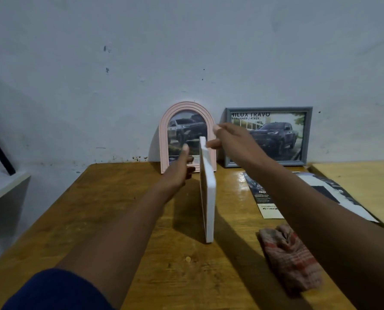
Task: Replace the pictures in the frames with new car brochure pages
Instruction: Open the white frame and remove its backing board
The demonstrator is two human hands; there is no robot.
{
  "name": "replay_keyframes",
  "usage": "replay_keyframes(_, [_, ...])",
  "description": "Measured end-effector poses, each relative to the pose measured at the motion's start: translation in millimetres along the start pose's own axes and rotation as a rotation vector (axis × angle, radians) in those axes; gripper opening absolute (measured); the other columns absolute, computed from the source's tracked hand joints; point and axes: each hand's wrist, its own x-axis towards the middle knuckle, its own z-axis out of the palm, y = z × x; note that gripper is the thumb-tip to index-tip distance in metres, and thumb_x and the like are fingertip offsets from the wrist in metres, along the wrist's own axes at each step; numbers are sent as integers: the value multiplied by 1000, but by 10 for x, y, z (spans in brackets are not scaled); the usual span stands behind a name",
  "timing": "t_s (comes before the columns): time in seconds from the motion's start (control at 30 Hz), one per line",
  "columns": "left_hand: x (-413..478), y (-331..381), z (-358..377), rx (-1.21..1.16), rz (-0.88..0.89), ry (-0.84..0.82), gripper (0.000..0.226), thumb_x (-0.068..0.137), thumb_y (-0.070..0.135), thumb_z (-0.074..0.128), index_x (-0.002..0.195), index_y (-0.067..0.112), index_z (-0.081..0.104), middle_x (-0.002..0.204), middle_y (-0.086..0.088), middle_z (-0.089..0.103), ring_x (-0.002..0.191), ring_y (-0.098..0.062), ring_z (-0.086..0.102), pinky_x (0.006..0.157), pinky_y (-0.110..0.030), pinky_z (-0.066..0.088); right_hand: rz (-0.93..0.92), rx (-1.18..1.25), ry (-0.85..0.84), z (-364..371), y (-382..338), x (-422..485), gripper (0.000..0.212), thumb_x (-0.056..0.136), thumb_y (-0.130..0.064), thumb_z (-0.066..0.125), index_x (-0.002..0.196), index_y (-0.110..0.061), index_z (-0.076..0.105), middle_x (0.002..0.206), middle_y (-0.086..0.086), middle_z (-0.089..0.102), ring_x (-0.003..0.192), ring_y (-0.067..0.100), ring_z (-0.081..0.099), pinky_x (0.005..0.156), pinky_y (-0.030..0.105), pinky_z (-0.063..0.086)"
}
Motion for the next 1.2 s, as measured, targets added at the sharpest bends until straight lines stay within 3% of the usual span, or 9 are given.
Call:
replay_keyframes(0.13, [-52,150,-371,-193,-38,31,78,82,86,39,131,27,58,135,-17,60,120,-39,60,103,-59,48,-24,-35,-58,264,-42,-41,38,104,-43,39,132,-21,52,120,1,64,107,13,60,87,34,45])
replay_keyframes(0.27, [-170,-34,-636,-2,-134,52,61,86,70,57,120,20,64,106,-16,75,91,-37,75,85,-57,59,62,-194,-78,489,324,-146,46,102,-46,41,138,-18,49,135,3,56,107,15,56,84,36,50])
replay_keyframes(0.33, [-160,-228,-636,83,-145,101,54,92,65,55,120,20,64,107,-11,74,93,-33,74,88,-55,58,105,-269,-103,595,561,-266,47,103,-43,42,142,-18,43,133,5,56,94,11,58,69,29,51])
replay_keyframes(0.53, [-141,-713,-342,293,-69,161,50,102,58,41,135,22,55,117,1,65,101,-18,63,77,-35,52,47,-470,-57,730,1068,-551,46,104,-41,37,143,-18,34,130,7,59,109,22,57,87,44,51])
replay_keyframes(0.6, [-132,-871,-282,384,-73,162,60,101,61,39,147,22,43,139,-4,57,122,-25,57,93,-44,52,22,-514,-31,709,1140,-553,47,104,-40,36,144,-16,33,128,8,59,110,25,55,87,43,48])
replay_keyframes(0.7, [-120,-1006,-239,665,-41,126,76,101,62,30,161,19,14,169,-6,15,155,-29,13,123,-53,18,34,-605,-64,652,1197,-519,51,103,-40,38,147,-15,30,131,9,58,115,27,55,93,46,46])
replay_keyframes(0.87, [-188,-972,-203,849,18,100,77,103,61,20,162,15,3,170,-6,-3,155,-25,-8,125,-45,0,87,-677,-165,527,1127,-583,53,102,-40,41,150,-20,31,146,7,48,133,27,43,109,50,35])
replay_keyframes(1.03, [-320,-867,-106,954,58,76,75,103,60,21,162,18,2,170,-6,-5,155,-26,-9,123,-46,-1,82,-798,-218,143,953,-826,39,99,-36,48,133,-19,55,136,6,57,120,25,54,100,41,45])
replay_keyframes(1.2, [-577,-862,94,990,86,68,75,103,61,23,162,21,1,169,-6,-6,155,-26,-9,123,-45,-2,67,-882,-199,-338,888,-1309,43,96,-41,52,135,-24,54,141,0,53,126,21,49,103,40,42])
